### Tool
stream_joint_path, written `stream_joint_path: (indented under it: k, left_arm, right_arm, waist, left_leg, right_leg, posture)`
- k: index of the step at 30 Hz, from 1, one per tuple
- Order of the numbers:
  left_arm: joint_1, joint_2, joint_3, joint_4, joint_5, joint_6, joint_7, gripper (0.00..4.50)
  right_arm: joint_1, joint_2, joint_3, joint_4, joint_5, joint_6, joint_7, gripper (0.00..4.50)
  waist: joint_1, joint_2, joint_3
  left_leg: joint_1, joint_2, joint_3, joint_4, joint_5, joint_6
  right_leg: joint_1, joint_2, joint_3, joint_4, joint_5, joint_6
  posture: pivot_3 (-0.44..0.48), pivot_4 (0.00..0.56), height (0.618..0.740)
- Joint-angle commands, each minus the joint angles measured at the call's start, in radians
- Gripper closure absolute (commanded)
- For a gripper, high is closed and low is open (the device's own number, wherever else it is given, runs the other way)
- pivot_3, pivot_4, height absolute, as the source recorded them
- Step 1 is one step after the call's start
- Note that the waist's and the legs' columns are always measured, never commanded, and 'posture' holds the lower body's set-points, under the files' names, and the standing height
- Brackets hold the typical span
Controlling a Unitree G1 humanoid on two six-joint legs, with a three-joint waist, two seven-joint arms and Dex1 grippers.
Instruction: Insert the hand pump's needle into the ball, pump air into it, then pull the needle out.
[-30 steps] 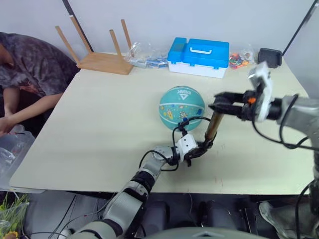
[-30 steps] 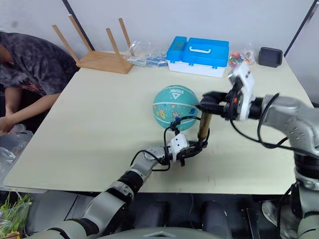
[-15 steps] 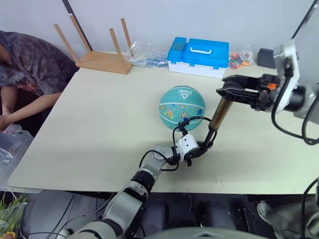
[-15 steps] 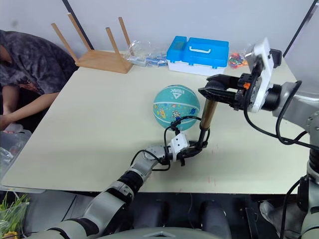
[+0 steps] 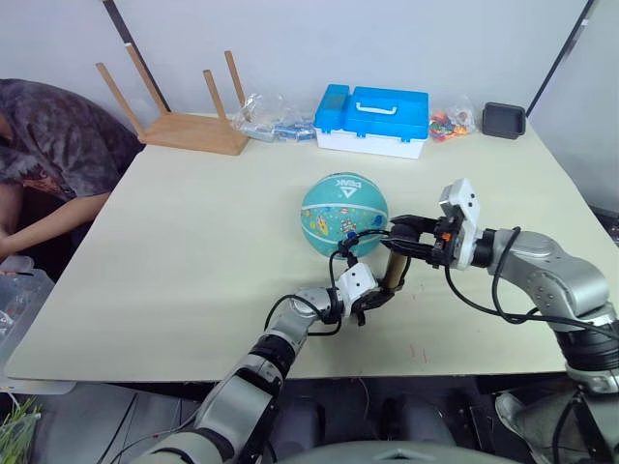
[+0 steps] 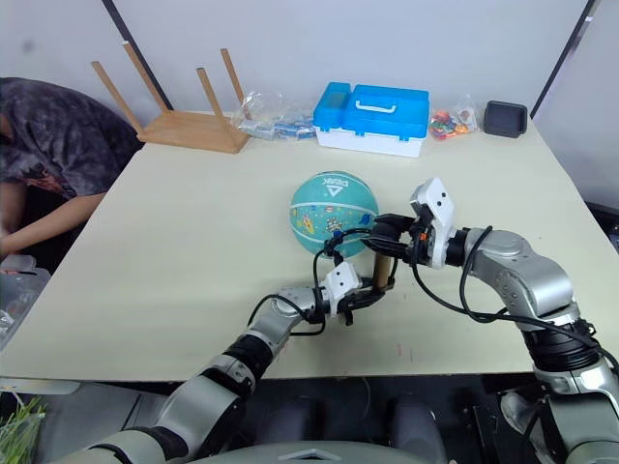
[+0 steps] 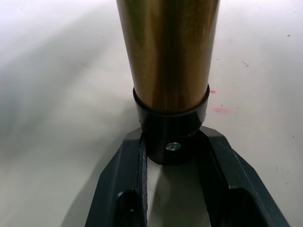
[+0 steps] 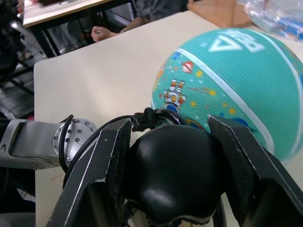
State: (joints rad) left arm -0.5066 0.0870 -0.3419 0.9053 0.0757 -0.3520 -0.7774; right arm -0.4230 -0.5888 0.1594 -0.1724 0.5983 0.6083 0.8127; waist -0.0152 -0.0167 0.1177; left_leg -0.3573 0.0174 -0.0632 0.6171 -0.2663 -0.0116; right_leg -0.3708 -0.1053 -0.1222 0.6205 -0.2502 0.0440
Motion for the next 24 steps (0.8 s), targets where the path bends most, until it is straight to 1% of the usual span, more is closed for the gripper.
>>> stream_joint_path:
  k: [1, 2, 6, 10, 12, 15, 20, 23, 24]
  left_arm:
    - [0.084, 0.047, -0.019, 0.137, 0.059, 0.09, 0.007, 3.55]
    - [0.084, 0.047, -0.019, 0.137, 0.06, 0.09, 0.007, 3.55]
    - [0.077, 0.046, -0.019, 0.14, 0.059, 0.095, 0.002, 3.55]
    - [0.071, 0.042, -0.019, 0.141, 0.058, 0.1, -0.002, 3.55]
    - [0.069, 0.041, -0.018, 0.141, 0.058, 0.102, -0.005, 3.55]
    - [0.069, 0.039, -0.019, 0.138, 0.059, 0.104, -0.008, 3.55]
    - [0.075, 0.031, -0.025, 0.142, 0.065, 0.097, -0.001, 3.55]
    - [0.077, 0.029, -0.028, 0.152, 0.069, 0.09, 0.006, 3.55]
    - [0.077, 0.028, -0.029, 0.156, 0.071, 0.087, 0.009, 3.55]
  right_arm:
    - [0.038, -0.016, 0.058, 0.076, -0.075, 0.063, 0.002, 2.43]
    - [0.032, -0.026, 0.05, 0.064, -0.076, 0.063, 0.009, 2.43]
    - [-0.033, -0.087, -0.056, -0.05, 0.008, 0.137, 0.022, 2.43]
    - [-0.116, -0.13, -0.178, -0.145, 0.137, 0.262, -0.004, 2.43]
    - [-0.171, -0.152, -0.244, -0.171, 0.205, 0.323, -0.023, 2.43]
    - [-0.253, -0.194, -0.332, -0.187, 0.303, 0.405, -0.045, 2.43]
    - [-0.355, -0.23, -0.413, -0.167, 0.413, 0.49, -0.093, 2.43]
    - [-0.366, -0.23, -0.424, -0.164, 0.44, 0.511, -0.121, 2.43]
    - [-0.347, -0.233, -0.412, -0.173, 0.431, 0.506, -0.119, 2.43]
  waist:
    - [0.0, 0.0, 0.0]
    - [0.0, 0.0, 0.0]
    - [0.002, 0.001, 0.001]
    - [0.008, 0.006, 0.008]
    - [0.014, 0.011, 0.015]
    - [0.024, 0.01, 0.022]
    - [0.028, 0.006, 0.028]
    - [0.028, 0.006, 0.028]
    - [0.029, 0.006, 0.028]
  left_leg:
    - [0.0, 0.0, 0.0, 0.0, 0.0, 0.0]
    - [0.0, 0.0, 0.0, 0.0, 0.0, 0.0]
    - [-0.001, 0.0, 0.0, 0.0, 0.0, 0.0]
    - [-0.003, -0.001, -0.001, 0.001, 0.0, 0.0]
    - [-0.005, -0.003, -0.002, 0.002, 0.0, 0.0]
    - [-0.006, -0.005, -0.002, 0.003, 0.0, 0.001]
    - [-0.007, -0.005, -0.002, 0.004, 0.0, 0.001]
    - [-0.007, -0.005, -0.002, 0.004, 0.0, 0.001]
    - [-0.007, -0.005, -0.002, 0.004, 0.0, 0.001]
  right_leg:
    - [0.0, 0.0, 0.0, 0.0, 0.0, 0.0]
    - [0.0, 0.0, 0.0, 0.0, 0.0, 0.0]
    - [-0.001, 0.0, 0.0, 0.0, 0.0, 0.0]
    - [-0.005, 0.0, 0.0, 0.0, 0.0, 0.0]
    - [-0.006, -0.001, 0.0, 0.0, 0.001, -0.001]
    - [-0.007, -0.002, 0.0, 0.0, 0.001, -0.001]
    - [-0.007, -0.002, -0.001, 0.0, 0.001, -0.001]
    - [-0.007, -0.002, -0.001, 0.0, 0.001, -0.001]
    - [-0.007, -0.002, -0.001, 0.0, 0.001, -0.001]
  posture:
    - [0.0, 0.15, 0.74]
    - [0.0, 0.15, 0.74]
    - [0.0, 0.15, 0.74]
    - [0.0, 0.15, 0.74]
    - [0.0, 0.15, 0.74]
    - [0.0, 0.15, 0.74]
    - [0.0, 0.15, 0.74]
    - [0.0, 0.15, 0.74]
    - [0.0, 0.15, 0.74]
